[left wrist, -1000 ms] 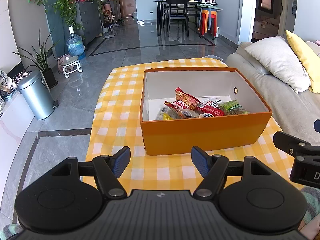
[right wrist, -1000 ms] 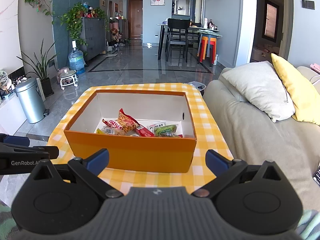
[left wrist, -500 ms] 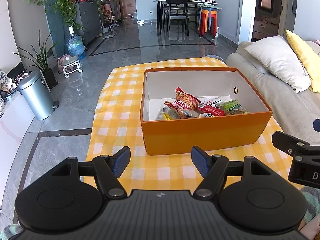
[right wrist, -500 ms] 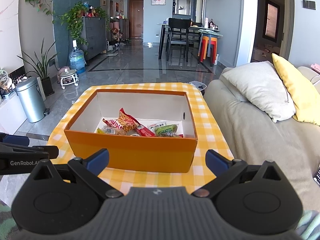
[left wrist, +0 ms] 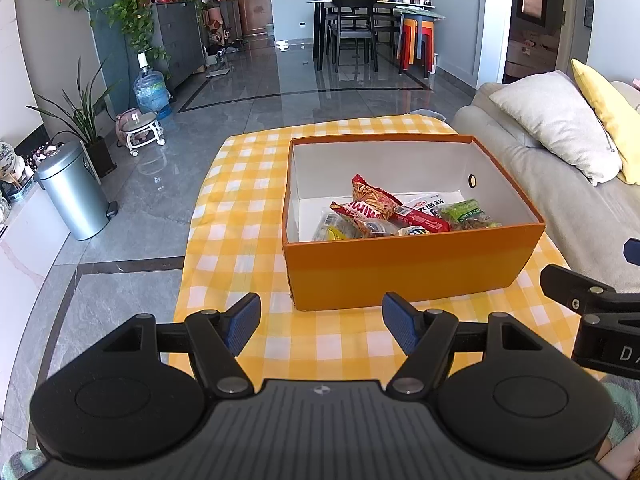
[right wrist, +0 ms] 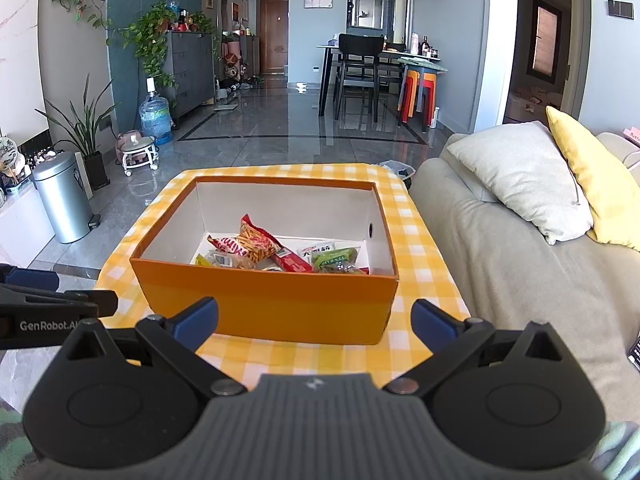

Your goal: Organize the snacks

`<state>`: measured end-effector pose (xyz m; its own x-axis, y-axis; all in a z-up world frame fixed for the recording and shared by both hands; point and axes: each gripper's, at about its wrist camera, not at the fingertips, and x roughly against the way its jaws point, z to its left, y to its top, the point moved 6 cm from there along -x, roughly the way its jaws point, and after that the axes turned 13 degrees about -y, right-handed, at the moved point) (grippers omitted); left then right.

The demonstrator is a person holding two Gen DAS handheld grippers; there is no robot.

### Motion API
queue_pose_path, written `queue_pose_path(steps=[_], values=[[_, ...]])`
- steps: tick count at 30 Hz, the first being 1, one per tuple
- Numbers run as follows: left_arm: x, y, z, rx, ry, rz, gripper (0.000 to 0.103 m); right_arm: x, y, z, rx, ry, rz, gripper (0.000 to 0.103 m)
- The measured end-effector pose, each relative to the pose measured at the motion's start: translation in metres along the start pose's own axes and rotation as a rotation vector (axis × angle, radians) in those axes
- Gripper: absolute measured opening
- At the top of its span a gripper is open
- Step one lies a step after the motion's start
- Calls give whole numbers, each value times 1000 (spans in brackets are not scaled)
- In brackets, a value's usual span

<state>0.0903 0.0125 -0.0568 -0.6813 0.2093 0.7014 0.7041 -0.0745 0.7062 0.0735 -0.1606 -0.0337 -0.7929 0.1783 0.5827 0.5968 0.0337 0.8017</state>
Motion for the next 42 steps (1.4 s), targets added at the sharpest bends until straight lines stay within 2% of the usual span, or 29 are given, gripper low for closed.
queue_pose_path(steps=[42], values=[[2,-2,1,-24,20,11,83,-8,-4,0,-10,7,47,99]])
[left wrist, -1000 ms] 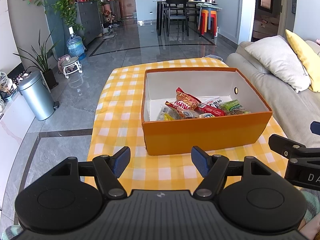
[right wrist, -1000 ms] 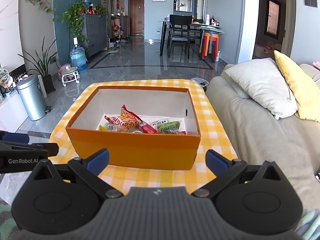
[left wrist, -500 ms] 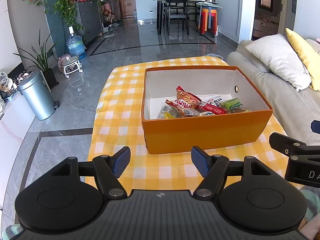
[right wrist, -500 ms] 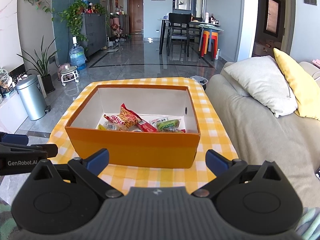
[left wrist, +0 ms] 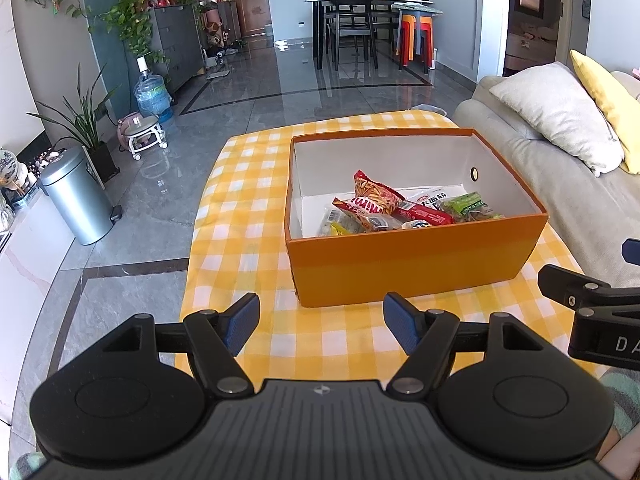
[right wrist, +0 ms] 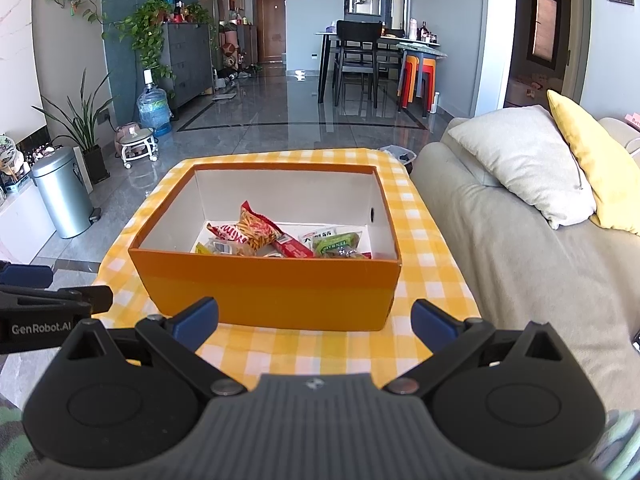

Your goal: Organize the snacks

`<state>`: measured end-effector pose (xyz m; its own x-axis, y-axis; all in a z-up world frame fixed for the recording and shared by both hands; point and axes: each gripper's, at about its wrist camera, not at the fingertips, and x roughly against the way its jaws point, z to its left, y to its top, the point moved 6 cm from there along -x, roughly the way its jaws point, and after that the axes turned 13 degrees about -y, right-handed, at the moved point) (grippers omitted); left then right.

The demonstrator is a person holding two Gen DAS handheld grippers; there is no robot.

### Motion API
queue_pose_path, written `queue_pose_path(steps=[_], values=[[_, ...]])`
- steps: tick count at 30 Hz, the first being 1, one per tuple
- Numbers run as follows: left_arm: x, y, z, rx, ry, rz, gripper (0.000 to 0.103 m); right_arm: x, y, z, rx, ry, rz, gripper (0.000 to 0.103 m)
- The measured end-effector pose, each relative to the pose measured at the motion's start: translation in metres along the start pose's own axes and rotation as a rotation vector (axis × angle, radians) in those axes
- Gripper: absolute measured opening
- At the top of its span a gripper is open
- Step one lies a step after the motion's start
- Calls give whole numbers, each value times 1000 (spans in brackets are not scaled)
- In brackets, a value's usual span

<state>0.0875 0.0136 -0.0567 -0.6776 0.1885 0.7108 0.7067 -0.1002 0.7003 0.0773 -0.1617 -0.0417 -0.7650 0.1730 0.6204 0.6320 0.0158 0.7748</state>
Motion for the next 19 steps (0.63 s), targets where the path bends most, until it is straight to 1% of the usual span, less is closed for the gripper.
queue_pose_path(steps=[12,19], values=[[0,2,0,1,-2,-2,83,-1,-2,1,1,1,9,99],[1,2,-2,-13,1,-12,86,-2,-3,0,-1,3,16,99]])
